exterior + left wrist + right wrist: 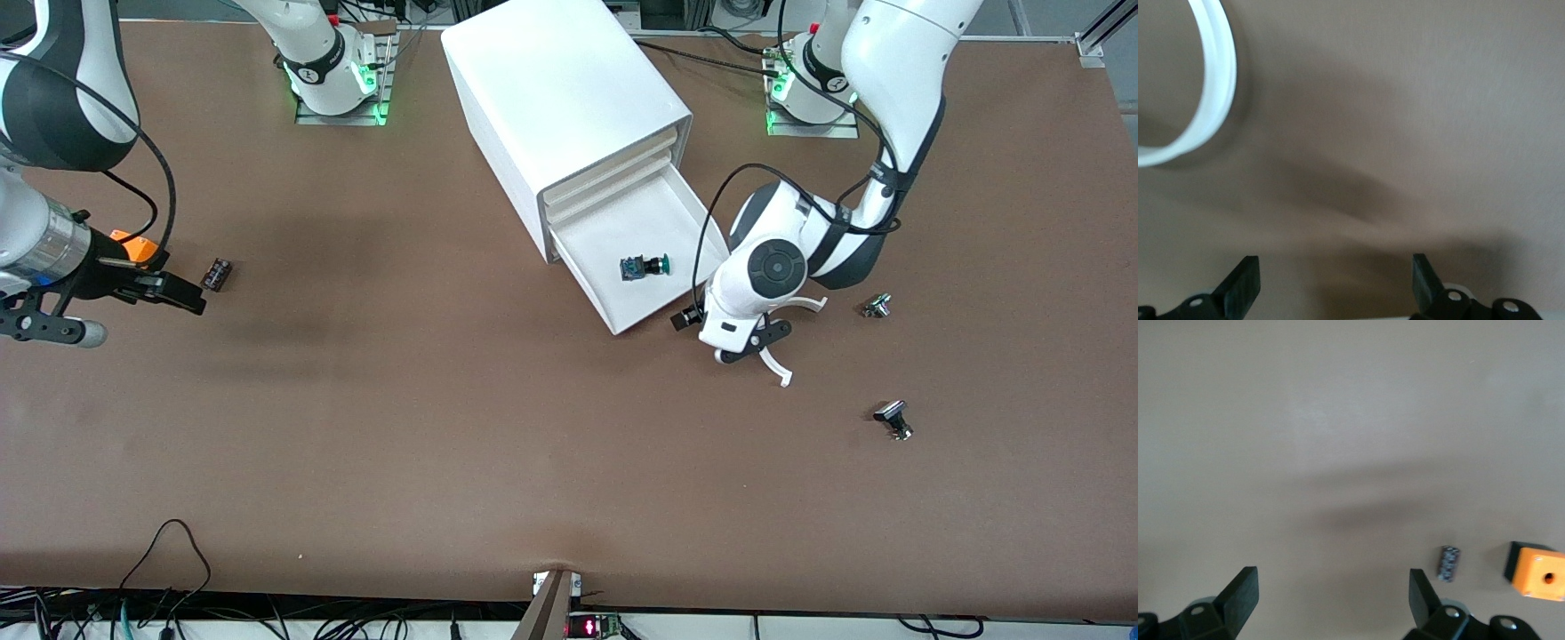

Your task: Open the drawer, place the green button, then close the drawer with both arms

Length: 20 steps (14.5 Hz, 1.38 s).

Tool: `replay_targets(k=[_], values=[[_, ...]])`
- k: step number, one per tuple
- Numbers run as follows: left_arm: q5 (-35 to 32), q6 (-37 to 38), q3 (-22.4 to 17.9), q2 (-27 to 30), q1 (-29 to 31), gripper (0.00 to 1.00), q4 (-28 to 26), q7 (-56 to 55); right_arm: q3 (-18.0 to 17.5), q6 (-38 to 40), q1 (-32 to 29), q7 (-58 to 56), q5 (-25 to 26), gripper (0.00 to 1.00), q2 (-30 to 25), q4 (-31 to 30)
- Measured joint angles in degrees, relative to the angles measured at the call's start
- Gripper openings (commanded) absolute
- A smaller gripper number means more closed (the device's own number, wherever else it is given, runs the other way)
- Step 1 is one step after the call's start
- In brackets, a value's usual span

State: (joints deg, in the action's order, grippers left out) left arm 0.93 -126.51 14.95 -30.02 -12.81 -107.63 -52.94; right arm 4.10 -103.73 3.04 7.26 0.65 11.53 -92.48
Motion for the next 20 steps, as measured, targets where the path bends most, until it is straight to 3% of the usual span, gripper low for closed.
replay_targets(k=[6, 14, 20], values=[[10.5, 0.1, 3.2, 0.0, -0.3, 1.0, -2.8, -0.3, 0.8, 1.2, 0.0, -4.1, 0.1, 1.0, -1.1, 0.1], [14.4, 0.8, 13.0, 1.1, -0.5, 1.0, -8.1, -0.6, 0.9, 2.4, -0.1, -6.1, 0.1, 1.0, -3.5, -0.1], [16.3, 1.0, 13.9, 1.9, -0.2, 1.0, -9.1, -0.6, 0.9, 2.6, -0.6, -6.1, 0.1, 1.0, -5.5, -2.1]])
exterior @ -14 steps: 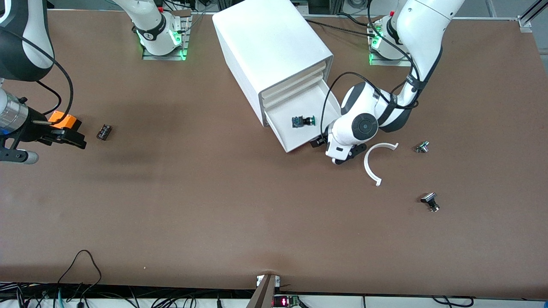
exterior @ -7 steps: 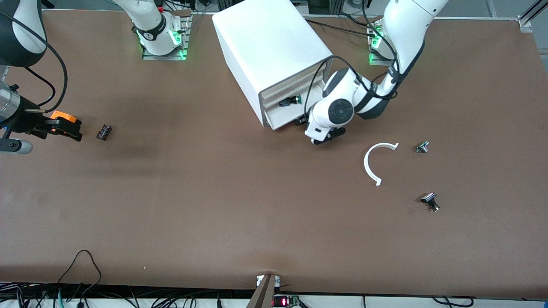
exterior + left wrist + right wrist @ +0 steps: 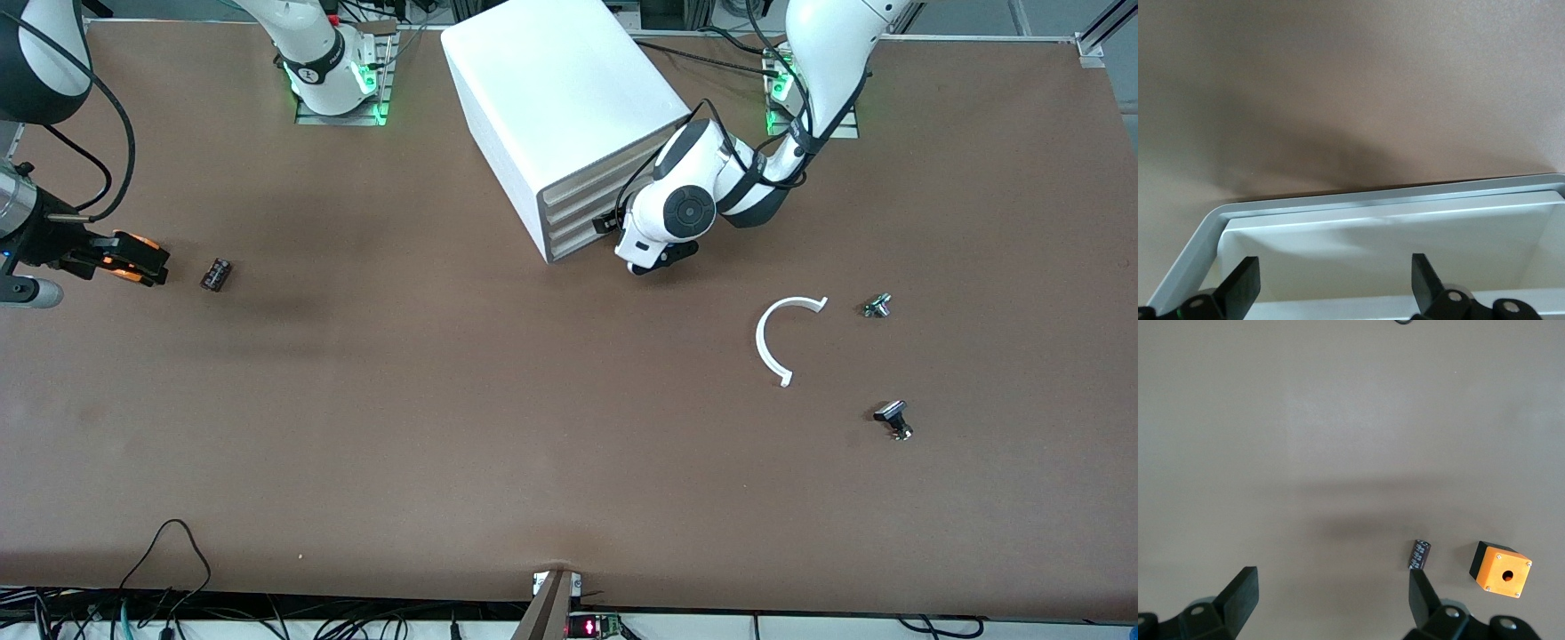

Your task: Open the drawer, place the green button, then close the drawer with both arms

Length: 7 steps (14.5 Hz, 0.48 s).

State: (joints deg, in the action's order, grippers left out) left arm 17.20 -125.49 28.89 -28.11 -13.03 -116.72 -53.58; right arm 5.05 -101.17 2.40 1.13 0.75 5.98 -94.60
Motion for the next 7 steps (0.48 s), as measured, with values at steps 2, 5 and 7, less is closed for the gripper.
replay_targets(k=[2, 5, 7], values=[[0.0, -0.3, -1.5, 0.9, 1.6, 1.0, 0.8, 0.7, -0.4, 0.0, -0.9, -0.2, 0.0, 1.0, -0.2, -0.2], [0.0, 1.0, -5.8, 4.3, 6.8, 1.0, 4.2, 10.1, -1.8, 0.0, -2.1, -0.2, 0.0, 1.0, -0.5, -0.3], [-2.0, 4.0, -7.3, 7.3, 9.9, 1.0, 6.0, 16.3, -2.1, 0.1, -2.2, -0.2, 0.0, 1.0, -0.6, -0.4]])
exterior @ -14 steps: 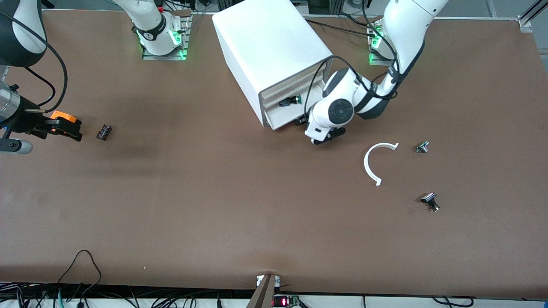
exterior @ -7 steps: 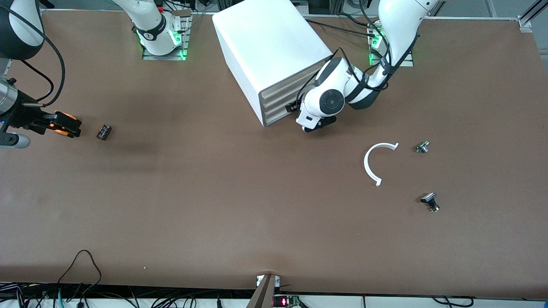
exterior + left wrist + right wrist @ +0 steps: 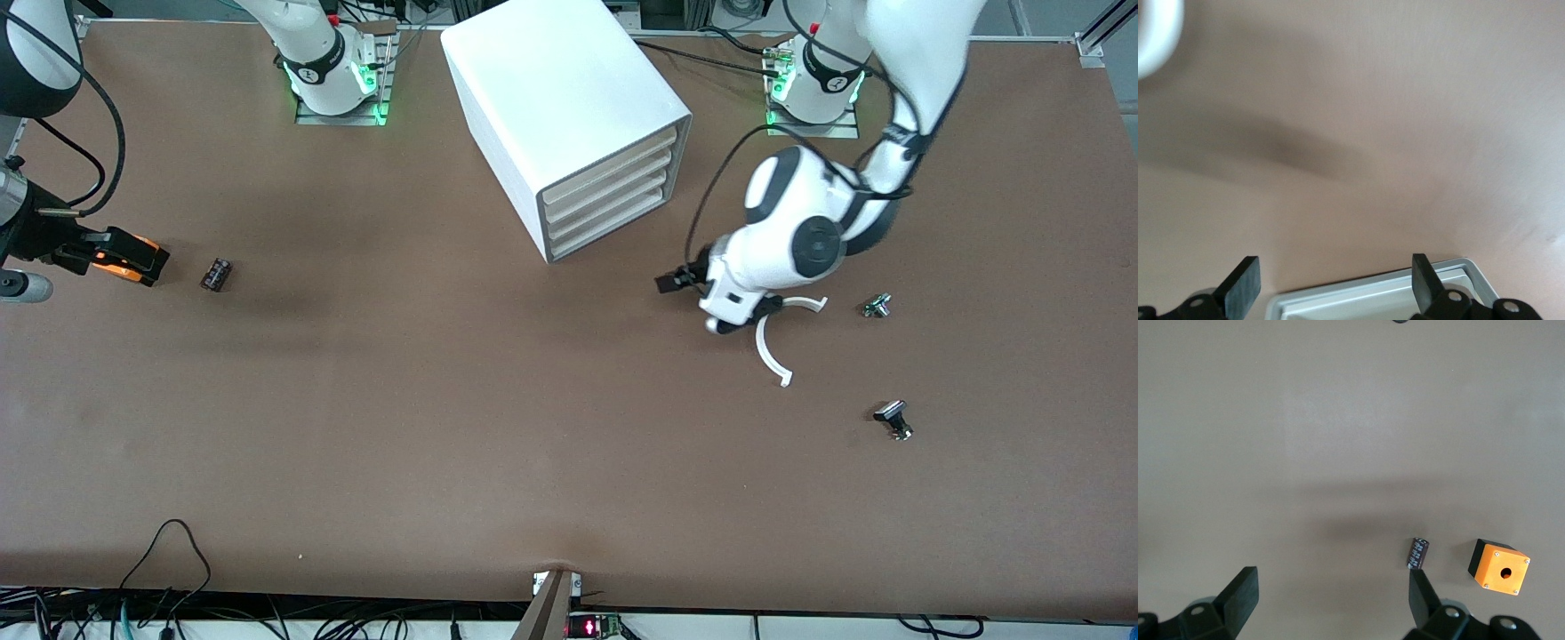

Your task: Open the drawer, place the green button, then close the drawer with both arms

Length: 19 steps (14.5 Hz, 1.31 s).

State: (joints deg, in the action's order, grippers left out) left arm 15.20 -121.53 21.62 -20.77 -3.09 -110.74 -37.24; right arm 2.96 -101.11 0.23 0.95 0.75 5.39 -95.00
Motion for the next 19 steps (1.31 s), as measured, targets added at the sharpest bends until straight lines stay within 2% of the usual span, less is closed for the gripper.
replay_targets(k=[2, 4, 7, 12, 15, 19], values=[[-7.2, 2.8, -0.9, 3.1, 1.8, 1.0, 1.6, 5.7, -0.1, 0.2, 0.0, 0.0, 0.0, 1.0, 0.0, -0.1], [-10.8, 5.3, -1.4, 6.6, 3.7, 1.0, 2.6, 12.7, -0.1, 0.5, -0.1, 0.0, 0.0, 1.0, 0.0, -0.1], [-12.8, 10.1, -3.2, 13.1, 5.8, 0.99, 3.1, 21.8, -0.2, 1.0, -0.1, 0.0, 0.0, 1.0, -0.1, -0.1], [-13.3, 22.2, -11.6, 24.6, 6.1, 1.0, 3.8, 33.3, -0.5, 1.7, -0.1, 0.0, 0.0, 1.0, -0.1, -0.1], [-15.8, 27.8, -12.7, 26.0, 6.3, 1.0, 8.3, 34.0, -0.5, 2.3, -0.1, 0.0, 0.0, 1.0, -0.5, 0.0], [-15.9, 27.9, -12.7, 25.3, 8.9, 1.0, 9.3, 34.0, -0.5, 2.6, -0.2, 0.0, 0.0, 1.0, -0.9, 0.1]])
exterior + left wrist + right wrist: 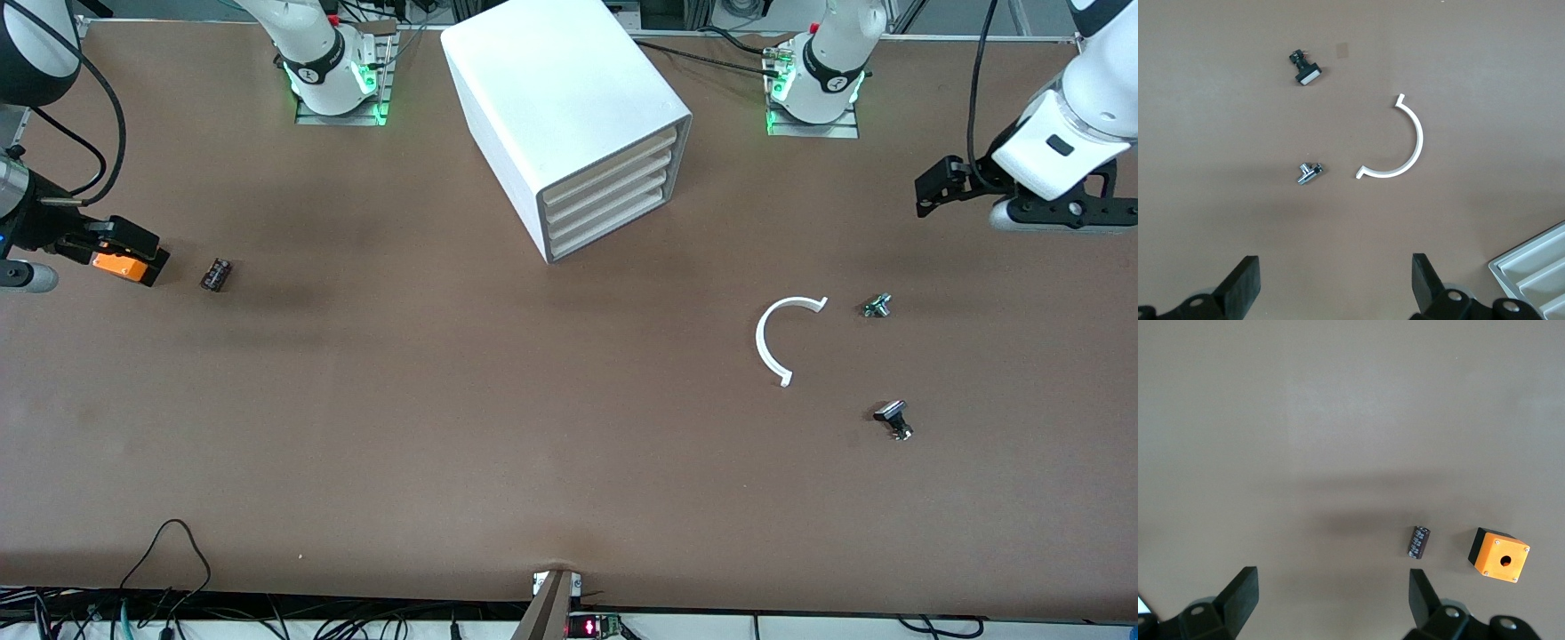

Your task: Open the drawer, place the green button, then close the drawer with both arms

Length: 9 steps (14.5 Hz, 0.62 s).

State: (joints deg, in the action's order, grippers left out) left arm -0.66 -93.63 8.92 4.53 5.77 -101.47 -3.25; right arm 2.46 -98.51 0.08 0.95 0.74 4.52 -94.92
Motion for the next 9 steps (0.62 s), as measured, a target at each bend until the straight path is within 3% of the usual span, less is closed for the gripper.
replay_targets(k=[9], values=[[0.2, -1.7, 0.2, -1.5, 1.5, 1.0, 2.3, -0.3, 0.1, 2.2, -0.3, 0.0, 0.0, 1.0, 0.0, 0.0]])
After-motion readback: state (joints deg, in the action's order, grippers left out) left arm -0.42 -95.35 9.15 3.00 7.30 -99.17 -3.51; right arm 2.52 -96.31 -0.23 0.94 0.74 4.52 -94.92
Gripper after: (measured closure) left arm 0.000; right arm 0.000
